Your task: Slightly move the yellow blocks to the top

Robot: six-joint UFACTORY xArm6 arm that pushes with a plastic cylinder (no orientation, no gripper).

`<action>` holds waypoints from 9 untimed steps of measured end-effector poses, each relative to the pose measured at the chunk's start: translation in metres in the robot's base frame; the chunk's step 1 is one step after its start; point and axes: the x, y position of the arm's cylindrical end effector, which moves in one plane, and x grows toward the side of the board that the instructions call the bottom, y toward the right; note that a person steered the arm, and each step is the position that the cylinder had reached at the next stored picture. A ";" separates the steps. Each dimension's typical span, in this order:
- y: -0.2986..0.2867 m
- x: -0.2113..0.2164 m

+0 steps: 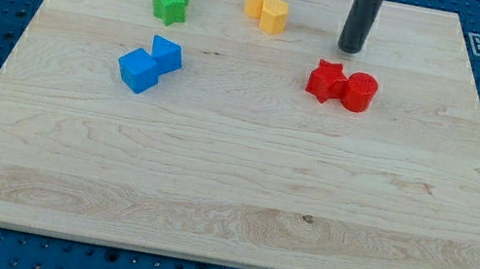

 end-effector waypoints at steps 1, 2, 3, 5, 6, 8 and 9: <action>-0.052 0.003; -0.062 0.004; -0.074 0.003; -0.095 0.003; -0.095 0.000; -0.095 -0.014; -0.097 -0.014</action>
